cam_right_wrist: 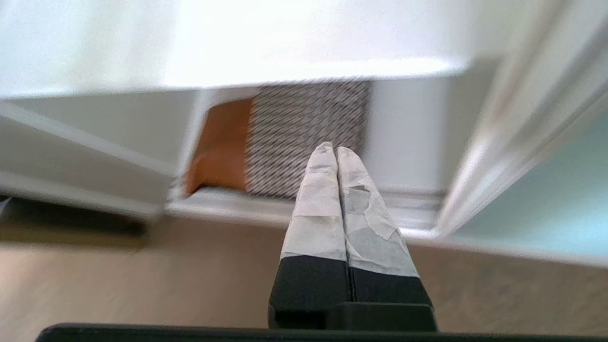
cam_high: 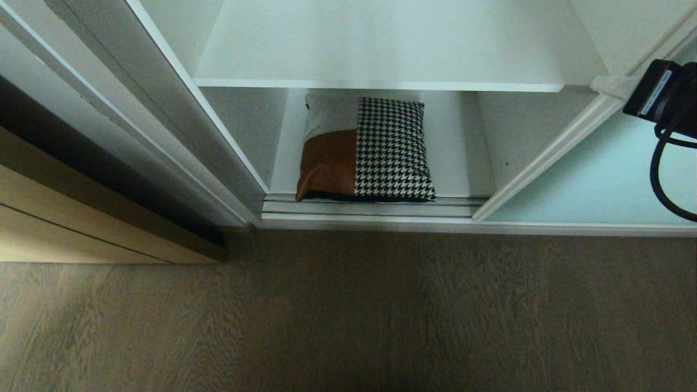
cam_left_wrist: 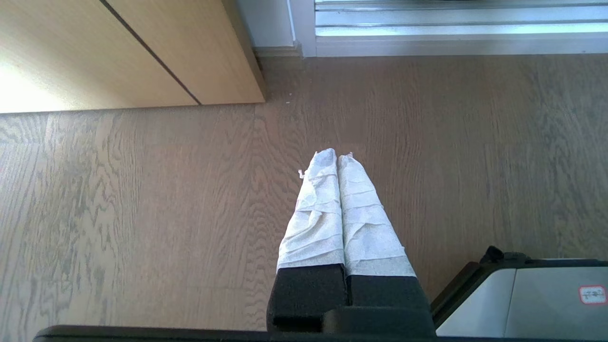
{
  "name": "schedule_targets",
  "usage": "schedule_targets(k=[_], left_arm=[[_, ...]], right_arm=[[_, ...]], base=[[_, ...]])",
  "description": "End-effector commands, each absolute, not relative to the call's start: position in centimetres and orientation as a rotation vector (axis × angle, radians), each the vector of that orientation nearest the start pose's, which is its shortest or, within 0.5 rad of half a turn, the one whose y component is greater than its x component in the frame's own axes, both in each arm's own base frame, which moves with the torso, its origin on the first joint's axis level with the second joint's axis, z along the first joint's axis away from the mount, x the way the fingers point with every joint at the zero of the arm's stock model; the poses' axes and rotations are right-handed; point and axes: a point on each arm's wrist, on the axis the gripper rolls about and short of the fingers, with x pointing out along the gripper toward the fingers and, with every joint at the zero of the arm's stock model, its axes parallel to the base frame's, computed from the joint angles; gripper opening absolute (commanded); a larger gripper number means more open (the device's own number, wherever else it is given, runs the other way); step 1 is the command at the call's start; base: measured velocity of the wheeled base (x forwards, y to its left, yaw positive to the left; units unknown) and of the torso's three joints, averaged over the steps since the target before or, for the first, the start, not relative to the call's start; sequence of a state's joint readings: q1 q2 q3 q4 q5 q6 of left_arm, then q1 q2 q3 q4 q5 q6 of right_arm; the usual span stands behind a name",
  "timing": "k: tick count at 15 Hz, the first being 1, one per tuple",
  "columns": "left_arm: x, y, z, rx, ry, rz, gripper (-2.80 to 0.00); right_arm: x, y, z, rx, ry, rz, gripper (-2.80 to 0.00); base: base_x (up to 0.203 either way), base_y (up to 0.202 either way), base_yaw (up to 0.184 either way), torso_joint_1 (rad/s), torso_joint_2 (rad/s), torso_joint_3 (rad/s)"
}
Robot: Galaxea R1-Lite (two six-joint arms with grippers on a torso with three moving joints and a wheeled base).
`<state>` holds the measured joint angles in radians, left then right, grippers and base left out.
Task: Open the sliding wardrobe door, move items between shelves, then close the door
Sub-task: Place the pillow on the higher shelf
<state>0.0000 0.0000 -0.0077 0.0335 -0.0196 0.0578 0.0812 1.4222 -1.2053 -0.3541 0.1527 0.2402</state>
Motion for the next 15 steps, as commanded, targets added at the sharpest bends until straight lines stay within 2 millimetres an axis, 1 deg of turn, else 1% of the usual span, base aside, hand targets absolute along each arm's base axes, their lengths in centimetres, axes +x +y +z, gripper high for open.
schedule_targets(k=[1, 4, 7, 9, 13, 15], left_arm=[[-2.3, 0.0, 7.4, 0.058, 0.027, -0.021, -2.8], [-2.3, 0.0, 7.4, 0.058, 0.027, -0.021, -2.8], [-2.3, 0.0, 7.4, 0.058, 0.027, -0.021, -2.8], [-2.3, 0.0, 7.4, 0.058, 0.026, -0.021, -2.8], [-2.3, 0.0, 7.4, 0.058, 0.027, -0.021, -2.8], [-2.3, 0.0, 7.4, 0.058, 0.027, -0.021, -2.8]], right_arm=[[26.2, 1.8, 34.2, 0.204, -0.097, 0.211, -2.8], [27.2, 1.1, 33.8, 0.188, -0.095, 0.162, -2.8], [28.8, 0.2, 33.7, 0.178, -0.17, 0.127, -2.8], [28.9, -0.4, 33.7, 0.173, -0.176, 0.099, -2.8], [27.7, -1.1, 34.6, 0.17, -0.203, 0.089, -2.8], [25.3, -0.6, 35.4, 0.173, -0.202, 0.128, -2.8]], base=[[0.0, 0.0, 0.0, 0.0, 0.0, 0.0], [0.0, 0.0, 0.0, 0.0, 0.0, 0.0], [0.0, 0.0, 0.0, 0.0, 0.0, 0.0], [0.0, 0.0, 0.0, 0.0, 0.0, 0.0], [0.0, 0.0, 0.0, 0.0, 0.0, 0.0], [0.0, 0.0, 0.0, 0.0, 0.0, 0.0]])
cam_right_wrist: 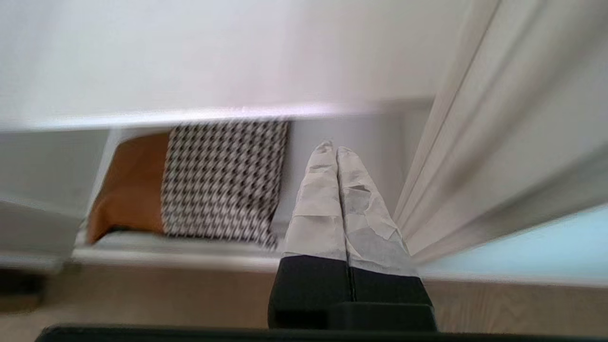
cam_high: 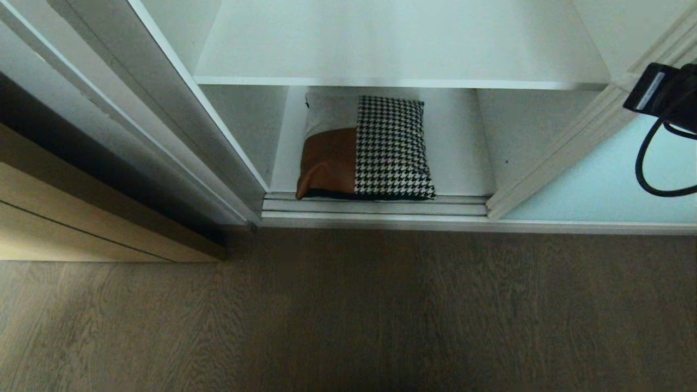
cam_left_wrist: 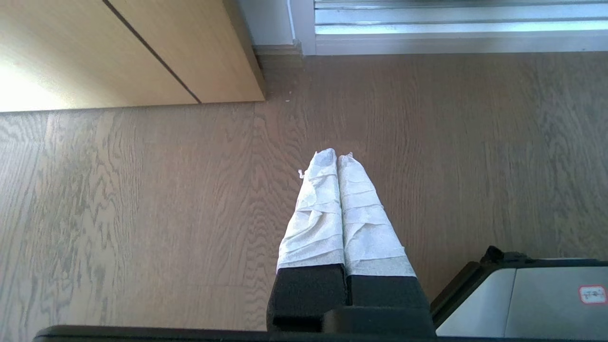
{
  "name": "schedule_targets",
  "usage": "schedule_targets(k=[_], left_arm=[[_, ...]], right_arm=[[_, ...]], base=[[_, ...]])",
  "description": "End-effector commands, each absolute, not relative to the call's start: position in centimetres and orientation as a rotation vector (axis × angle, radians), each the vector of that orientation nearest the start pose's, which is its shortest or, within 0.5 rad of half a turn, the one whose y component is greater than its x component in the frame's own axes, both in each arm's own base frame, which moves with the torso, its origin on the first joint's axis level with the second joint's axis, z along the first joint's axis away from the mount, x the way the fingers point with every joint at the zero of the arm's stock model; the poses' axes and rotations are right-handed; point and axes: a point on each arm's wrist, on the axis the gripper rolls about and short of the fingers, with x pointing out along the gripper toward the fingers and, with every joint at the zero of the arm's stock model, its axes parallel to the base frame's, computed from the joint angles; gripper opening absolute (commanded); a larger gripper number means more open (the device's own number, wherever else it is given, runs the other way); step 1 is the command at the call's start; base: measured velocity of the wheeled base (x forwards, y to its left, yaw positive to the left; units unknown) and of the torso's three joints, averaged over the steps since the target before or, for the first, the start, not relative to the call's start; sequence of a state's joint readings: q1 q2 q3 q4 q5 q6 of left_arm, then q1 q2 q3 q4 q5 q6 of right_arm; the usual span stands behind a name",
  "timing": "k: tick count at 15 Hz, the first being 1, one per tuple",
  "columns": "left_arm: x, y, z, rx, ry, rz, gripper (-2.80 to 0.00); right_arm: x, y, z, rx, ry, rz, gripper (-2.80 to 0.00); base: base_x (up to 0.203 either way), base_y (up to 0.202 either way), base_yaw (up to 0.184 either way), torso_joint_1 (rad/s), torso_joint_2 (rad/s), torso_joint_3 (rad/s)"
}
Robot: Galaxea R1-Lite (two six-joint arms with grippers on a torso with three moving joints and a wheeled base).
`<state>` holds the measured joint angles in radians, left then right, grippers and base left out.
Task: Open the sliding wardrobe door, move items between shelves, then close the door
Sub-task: Place the pillow on the higher shelf
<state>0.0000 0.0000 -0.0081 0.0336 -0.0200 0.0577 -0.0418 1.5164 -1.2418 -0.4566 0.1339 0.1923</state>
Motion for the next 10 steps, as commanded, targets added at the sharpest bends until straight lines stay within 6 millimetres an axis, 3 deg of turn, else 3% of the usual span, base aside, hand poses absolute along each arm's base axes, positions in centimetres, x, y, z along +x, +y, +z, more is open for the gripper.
schedule_targets(k=[1, 4, 10], left_arm=[[-2.3, 0.0, 7.4, 0.058, 0.027, -0.021, -2.8], [-2.3, 0.0, 7.4, 0.058, 0.027, -0.021, -2.8], [-2.3, 0.0, 7.4, 0.058, 0.027, -0.021, -2.8]], right_arm=[[23.4, 0.0, 35.6, 0.174, -0.175, 0.177, -2.8], [18.0, 1.1, 35.0, 0.182, -0.053, 0.286, -2.8], [9.3, 0.8, 29.9, 0.142, -0.007, 0.286, -2.8]], base=[[0.0, 0.0, 0.0, 0.0, 0.0, 0.0], [0.0, 0.0, 0.0, 0.0, 0.0, 0.0], [0.0, 0.0, 0.0, 0.0, 0.0, 0.0]])
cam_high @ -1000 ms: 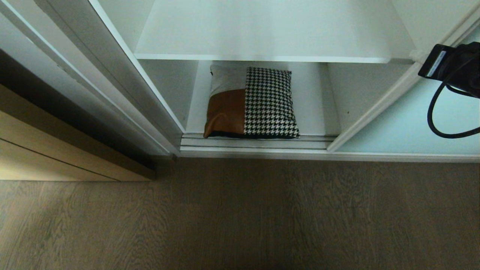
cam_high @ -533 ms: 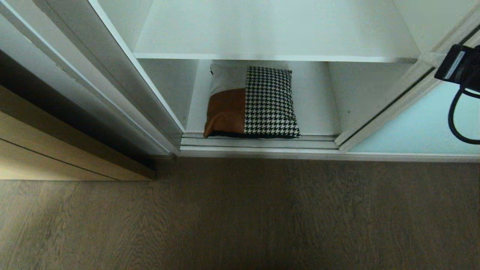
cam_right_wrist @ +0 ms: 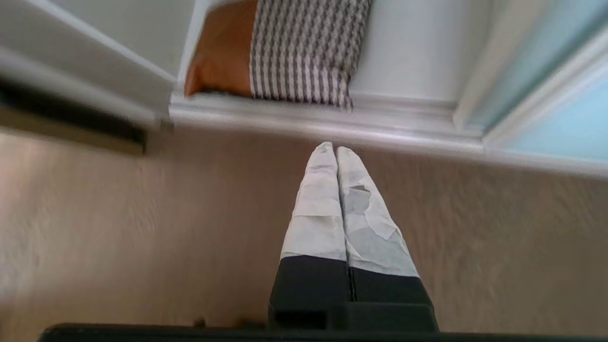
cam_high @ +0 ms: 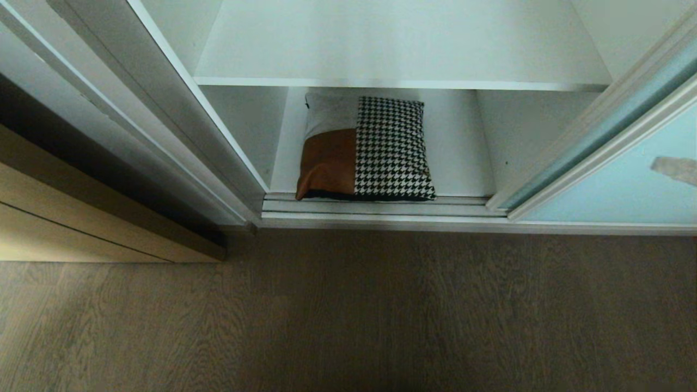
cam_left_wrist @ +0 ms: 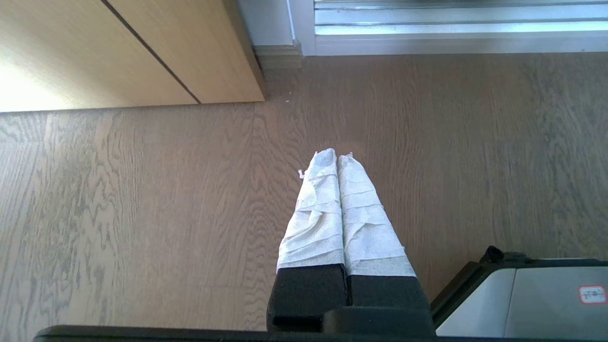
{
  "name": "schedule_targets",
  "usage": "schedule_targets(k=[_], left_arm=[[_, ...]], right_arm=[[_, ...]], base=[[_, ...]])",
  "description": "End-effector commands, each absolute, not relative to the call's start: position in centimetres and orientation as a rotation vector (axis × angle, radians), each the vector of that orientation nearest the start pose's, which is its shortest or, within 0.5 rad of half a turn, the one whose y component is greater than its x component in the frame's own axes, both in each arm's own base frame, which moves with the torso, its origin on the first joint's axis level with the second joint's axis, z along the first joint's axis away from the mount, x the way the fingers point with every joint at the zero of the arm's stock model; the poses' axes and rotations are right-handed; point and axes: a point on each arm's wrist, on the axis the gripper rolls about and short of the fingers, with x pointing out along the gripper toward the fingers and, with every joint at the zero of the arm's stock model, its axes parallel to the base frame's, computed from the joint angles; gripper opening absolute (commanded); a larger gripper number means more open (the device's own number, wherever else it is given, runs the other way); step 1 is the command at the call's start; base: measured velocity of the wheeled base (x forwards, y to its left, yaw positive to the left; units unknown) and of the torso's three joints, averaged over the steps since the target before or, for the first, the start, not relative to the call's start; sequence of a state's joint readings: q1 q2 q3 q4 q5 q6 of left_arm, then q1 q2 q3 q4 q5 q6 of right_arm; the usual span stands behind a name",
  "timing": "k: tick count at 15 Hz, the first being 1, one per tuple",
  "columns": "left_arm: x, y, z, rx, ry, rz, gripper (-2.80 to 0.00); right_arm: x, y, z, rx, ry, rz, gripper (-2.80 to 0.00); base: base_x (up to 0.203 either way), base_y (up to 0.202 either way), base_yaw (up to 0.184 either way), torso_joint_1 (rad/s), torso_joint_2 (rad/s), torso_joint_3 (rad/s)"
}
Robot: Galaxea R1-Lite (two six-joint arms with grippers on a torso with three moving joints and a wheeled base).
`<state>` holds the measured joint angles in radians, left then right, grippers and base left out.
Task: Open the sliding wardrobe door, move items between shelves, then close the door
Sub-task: Place the pillow on the higher shelf
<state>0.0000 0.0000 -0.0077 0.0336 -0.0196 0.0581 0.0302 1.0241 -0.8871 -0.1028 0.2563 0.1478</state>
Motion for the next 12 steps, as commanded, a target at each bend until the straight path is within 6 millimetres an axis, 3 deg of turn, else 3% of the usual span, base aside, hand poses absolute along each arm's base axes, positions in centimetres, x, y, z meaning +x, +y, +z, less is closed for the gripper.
schedule_targets(k=[1, 6, 12], left_arm=[[-2.3, 0.0, 7.4, 0.058, 0.027, -0.021, -2.8], [-2.3, 0.0, 7.4, 0.058, 0.027, -0.021, -2.8], [-2.3, 0.0, 7.4, 0.058, 0.027, -0.021, -2.8]], right_arm=[[7.6, 0.8, 28.9, 0.13, -0.017, 0.285, -2.8], [1.3, 0.6, 22.7, 0.118, 0.036, 0.284, -2.8], [-2.1, 0.5, 16.7, 0.109, 0.023, 0.267, -2.8]], base=[[0.0, 0.0, 0.0, 0.0, 0.0, 0.0], [0.0, 0.0, 0.0, 0.0, 0.0, 0.0], [0.0, 0.0, 0.0, 0.0, 0.0, 0.0]])
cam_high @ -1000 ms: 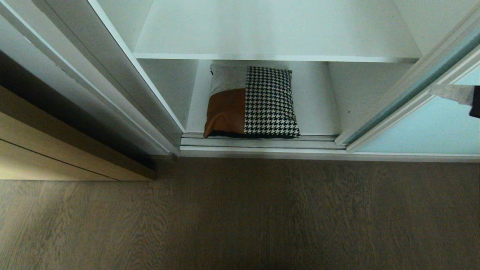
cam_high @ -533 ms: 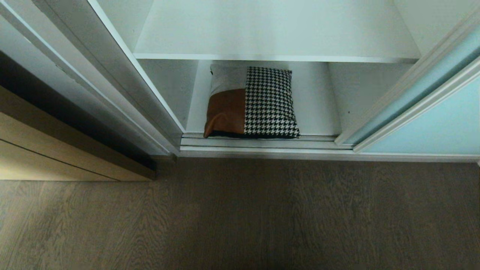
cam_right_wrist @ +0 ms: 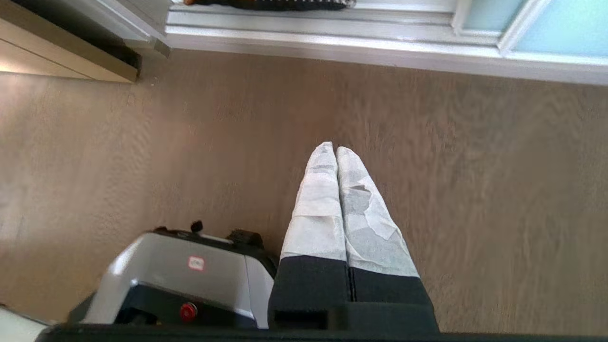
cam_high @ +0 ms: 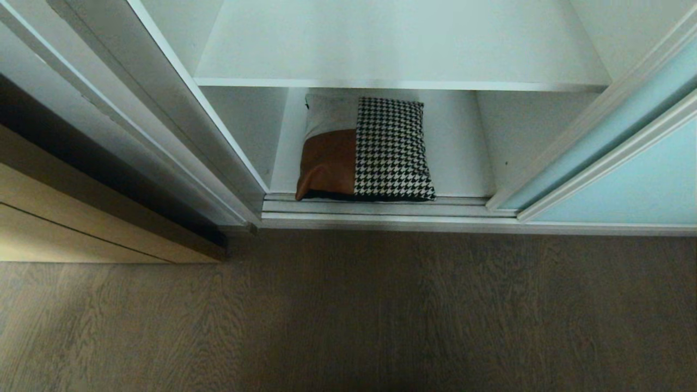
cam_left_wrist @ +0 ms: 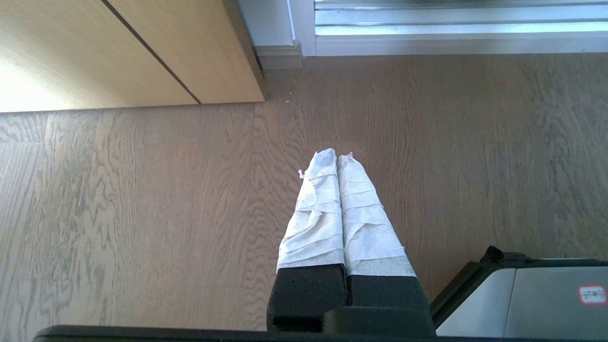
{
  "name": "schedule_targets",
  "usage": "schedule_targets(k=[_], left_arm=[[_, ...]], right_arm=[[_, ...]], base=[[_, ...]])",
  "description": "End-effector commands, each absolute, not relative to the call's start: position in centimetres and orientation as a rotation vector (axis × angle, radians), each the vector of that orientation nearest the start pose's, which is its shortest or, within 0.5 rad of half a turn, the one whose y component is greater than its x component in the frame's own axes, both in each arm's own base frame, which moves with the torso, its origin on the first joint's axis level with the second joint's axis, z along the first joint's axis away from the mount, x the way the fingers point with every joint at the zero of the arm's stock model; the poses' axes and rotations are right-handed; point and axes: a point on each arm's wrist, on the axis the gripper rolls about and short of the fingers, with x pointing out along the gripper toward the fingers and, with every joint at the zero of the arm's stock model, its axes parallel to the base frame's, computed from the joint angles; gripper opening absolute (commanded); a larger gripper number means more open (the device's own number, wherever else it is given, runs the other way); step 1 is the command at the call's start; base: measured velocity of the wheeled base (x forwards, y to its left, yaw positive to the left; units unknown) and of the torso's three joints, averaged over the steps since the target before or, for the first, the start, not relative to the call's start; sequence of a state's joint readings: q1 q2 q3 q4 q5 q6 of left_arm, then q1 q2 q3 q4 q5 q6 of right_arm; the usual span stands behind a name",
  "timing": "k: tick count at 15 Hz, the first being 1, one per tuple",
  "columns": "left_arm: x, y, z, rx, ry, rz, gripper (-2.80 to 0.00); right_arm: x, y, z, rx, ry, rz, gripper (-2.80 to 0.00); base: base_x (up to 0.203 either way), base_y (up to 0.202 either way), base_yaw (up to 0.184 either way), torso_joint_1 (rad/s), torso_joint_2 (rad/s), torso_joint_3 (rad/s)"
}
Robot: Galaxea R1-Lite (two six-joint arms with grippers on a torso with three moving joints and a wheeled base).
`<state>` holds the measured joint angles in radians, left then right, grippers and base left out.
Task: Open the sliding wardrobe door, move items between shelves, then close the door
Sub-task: Place the pillow on the higher shelf
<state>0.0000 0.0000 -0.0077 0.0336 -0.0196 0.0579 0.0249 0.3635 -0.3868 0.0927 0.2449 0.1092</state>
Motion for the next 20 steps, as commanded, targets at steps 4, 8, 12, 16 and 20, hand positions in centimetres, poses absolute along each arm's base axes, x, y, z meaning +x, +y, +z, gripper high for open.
schedule_targets(k=[4, 8, 12, 16, 20], left_arm=[[-2.3, 0.0, 7.4, 0.058, 0.027, -0.021, -2.8], [-2.3, 0.0, 7.4, 0.058, 0.027, -0.021, -2.8], [-2.3, 0.0, 7.4, 0.058, 0.026, -0.021, -2.8], [-2.3, 0.0, 7.4, 0.058, 0.027, -0.021, -2.8], [-2.3, 0.0, 7.4, 0.058, 0.027, -0.021, -2.8]], right_arm=[[-2.5, 0.3, 10.7, 0.067, 0.041, 0.18, -2.8], [-2.8, 0.3, 8.5, 0.016, 0.006, 0.148, -2.8], [-2.7, 0.1, 8.2, 0.164, 0.016, 0.05, -2.8], [-2.3, 0.0, 7.6, -0.061, -0.006, 0.007, -2.8], [-2.3, 0.1, 7.6, -0.073, -0.006, 0.046, -2.8]], base=[[0.0, 0.0, 0.0, 0.0, 0.0, 0.0], [0.0, 0.0, 0.0, 0.0, 0.0, 0.0], [0.0, 0.0, 0.0, 0.0, 0.0, 0.0], [0.0, 0.0, 0.0, 0.0, 0.0, 0.0], [0.0, 0.0, 0.0, 0.0, 0.0, 0.0]])
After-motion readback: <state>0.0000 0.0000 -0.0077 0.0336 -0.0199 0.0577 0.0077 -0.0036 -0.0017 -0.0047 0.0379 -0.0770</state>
